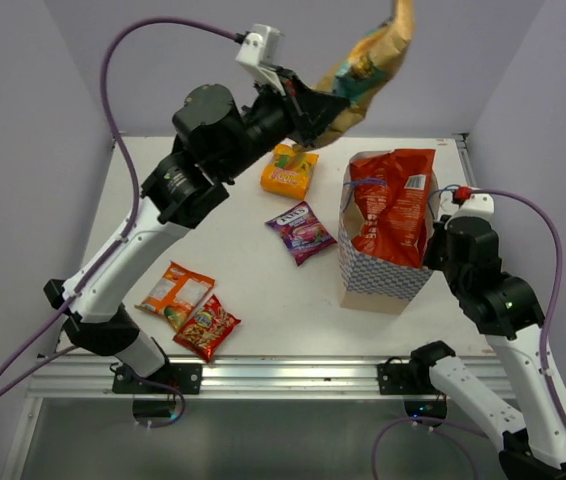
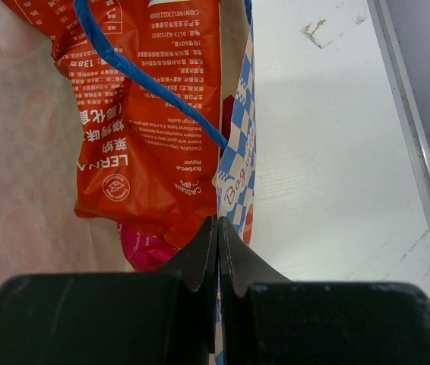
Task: Place the snacks into the paper bag
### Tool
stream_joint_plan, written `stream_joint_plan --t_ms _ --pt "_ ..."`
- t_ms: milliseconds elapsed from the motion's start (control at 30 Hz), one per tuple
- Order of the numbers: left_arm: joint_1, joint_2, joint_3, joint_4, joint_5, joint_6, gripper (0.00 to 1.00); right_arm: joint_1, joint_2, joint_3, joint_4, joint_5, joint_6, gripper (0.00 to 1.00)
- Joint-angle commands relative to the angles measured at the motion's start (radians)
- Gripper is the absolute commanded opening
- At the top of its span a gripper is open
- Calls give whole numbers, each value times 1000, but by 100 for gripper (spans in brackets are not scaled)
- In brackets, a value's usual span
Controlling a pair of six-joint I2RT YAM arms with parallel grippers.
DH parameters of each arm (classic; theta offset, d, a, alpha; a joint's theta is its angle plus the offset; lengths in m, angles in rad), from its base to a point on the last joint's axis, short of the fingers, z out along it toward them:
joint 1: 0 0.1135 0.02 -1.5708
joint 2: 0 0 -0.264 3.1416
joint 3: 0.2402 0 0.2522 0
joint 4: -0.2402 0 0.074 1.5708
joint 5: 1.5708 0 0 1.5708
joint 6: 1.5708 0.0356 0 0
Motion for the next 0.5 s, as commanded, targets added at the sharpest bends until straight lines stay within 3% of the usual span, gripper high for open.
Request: stream_joint_plan --t_ms 0,333,467 --pt "-50 66 13 69 237 -104 0 4 -14 3 12 -5 -2 0" --pt "-96 31 -275 322 382 -235 0 4 -27 4 2 -2 2 0" --pt "-103 46 -306 397 443 -276 0 4 -24 4 2 -3 2 0"
